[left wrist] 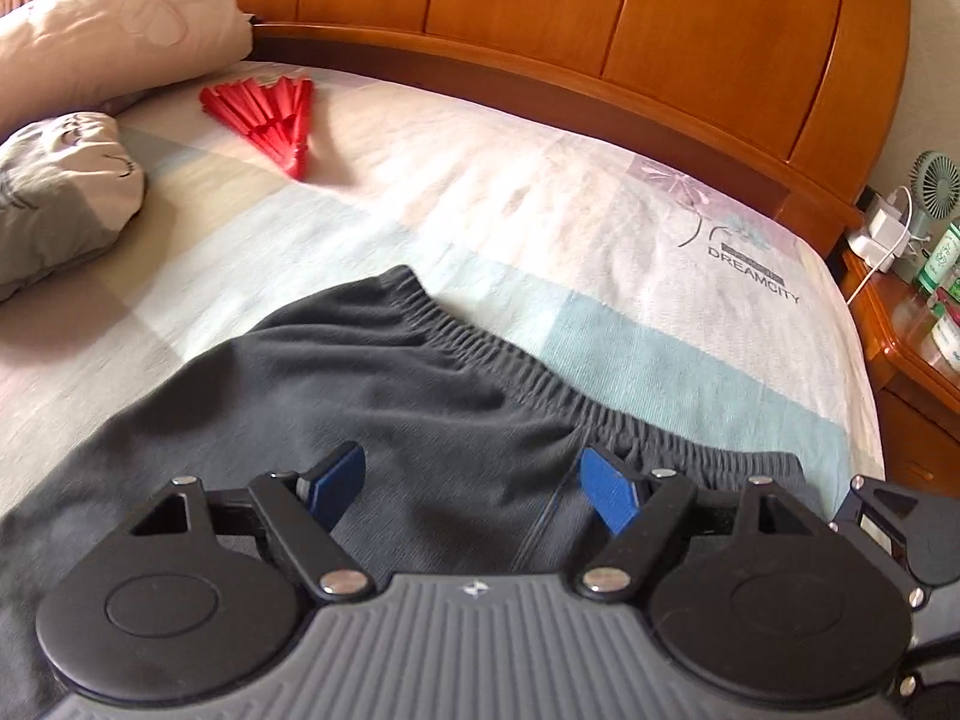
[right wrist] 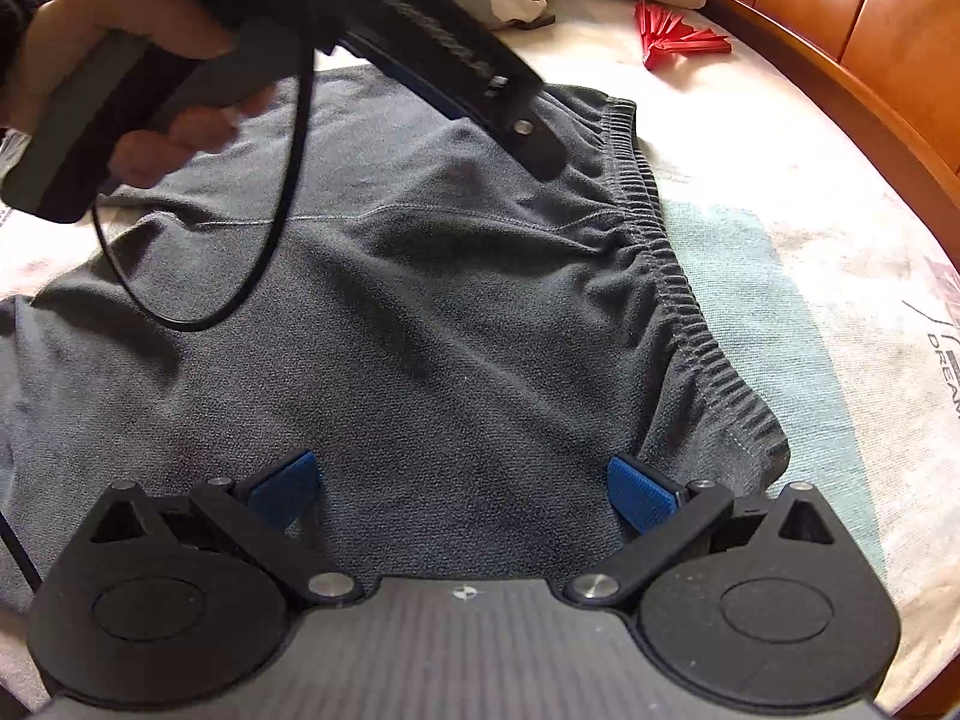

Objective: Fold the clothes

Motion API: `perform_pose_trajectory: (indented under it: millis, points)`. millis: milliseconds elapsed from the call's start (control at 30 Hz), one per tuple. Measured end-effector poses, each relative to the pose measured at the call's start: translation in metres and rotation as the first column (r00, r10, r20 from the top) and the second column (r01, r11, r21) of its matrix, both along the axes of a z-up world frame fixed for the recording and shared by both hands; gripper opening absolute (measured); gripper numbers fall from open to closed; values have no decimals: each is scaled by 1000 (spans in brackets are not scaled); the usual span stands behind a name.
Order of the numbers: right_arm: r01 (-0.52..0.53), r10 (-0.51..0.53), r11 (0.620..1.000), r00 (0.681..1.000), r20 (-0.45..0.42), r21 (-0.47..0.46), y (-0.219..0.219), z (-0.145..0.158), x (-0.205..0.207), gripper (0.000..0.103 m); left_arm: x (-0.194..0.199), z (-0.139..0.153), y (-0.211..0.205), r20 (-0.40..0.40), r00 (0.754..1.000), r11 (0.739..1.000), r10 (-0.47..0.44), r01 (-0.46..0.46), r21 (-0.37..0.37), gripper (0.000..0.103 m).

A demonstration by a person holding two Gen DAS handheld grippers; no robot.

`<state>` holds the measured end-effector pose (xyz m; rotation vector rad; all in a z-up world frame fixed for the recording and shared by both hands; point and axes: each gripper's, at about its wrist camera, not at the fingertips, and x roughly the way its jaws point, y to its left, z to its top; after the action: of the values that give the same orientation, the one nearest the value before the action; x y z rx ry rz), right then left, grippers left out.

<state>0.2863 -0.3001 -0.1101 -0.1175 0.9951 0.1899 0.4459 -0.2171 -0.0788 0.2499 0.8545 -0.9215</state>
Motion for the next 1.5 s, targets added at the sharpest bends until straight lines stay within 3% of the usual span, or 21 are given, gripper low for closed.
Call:
perform_pose_trajectory:
  millis: [167, 467, 567, 733, 867, 967, 1067, 1133, 1333, 1500]
  points:
    - [0, 0, 1000, 1000, 19, 5, 0, -1, -3, 103, 35, -17, -18, 6, 995, 994, 95, -95, 47, 80]
    - [-16, 16, 1000, 1000, 8, 5, 2, 0, 0, 103, 65, 0, 15, -47, 974, 975, 224, -224, -1, 80]
    - [-13, 13, 1000, 1000, 18, 4, 1, -1, -2, 103, 84, -13, 20, -30, 955, 954, 295, -293, 69, 80]
    - [-26, 26, 1000, 1000, -15, -2, 1, 4, 2, 103, 100, -7, 26, -46, 929, 930, 368, -366, 40, 80]
    - [-44, 44, 999, 997, -59, 5, -4, 20, 10, 103, 74, 7, 40, -43, 934, 935, 356, -355, 18, 80]
    - [-61, 61, 998, 998, -20, 7, -12, 36, 16, 103, 53, 6, 53, -51, 940, 941, 337, -335, 40, 80]
    - [-81, 81, 997, 997, 1, 7, -17, 44, 30, 103, 46, -12, 62, -48, 936, 931, 349, -341, 126, 80]
    - [-105, 105, 994, 994, -10, 22, -21, 45, 43, 103, 48, -12, 66, -33, 933, 929, 357, -351, 120, 80]
    - [-164, 174, 975, 983, -55, 147, -44, 58, 95, 103, 48, 7, 76, 25, 927, 922, 374, -374, 100, 80]
    - [-114, 143, 965, 984, -108, 236, -72, 53, 149, 103, 34, 2, 88, 51, 909, 898, 413, -416, 144, 81]
